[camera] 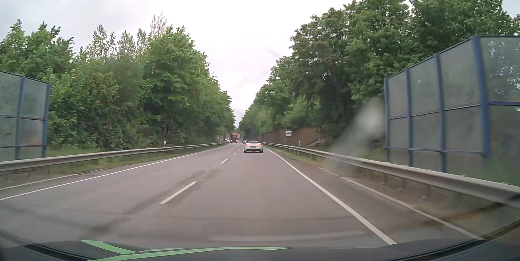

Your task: Follow the waypoints while adhering to traffic rules and regulations

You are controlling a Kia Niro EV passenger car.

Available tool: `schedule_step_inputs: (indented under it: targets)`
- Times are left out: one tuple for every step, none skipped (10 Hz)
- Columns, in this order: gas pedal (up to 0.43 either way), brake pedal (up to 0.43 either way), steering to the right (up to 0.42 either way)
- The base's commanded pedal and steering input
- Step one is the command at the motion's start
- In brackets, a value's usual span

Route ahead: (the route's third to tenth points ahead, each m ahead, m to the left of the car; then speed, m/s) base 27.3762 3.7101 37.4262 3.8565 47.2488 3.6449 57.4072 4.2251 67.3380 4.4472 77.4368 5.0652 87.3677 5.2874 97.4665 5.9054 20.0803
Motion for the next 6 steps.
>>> schedule_step_inputs:
  targets:
    - [0.11, 0.0, -0.004]
    - [0.11, 0.0, -0.004]
    - [0.118, 0.0, -0.003]
    - [0.13, 0.0, -0.003]
    - [0.13, 0.0, -0.003]
    - [0.13, 0.0, -0.002]
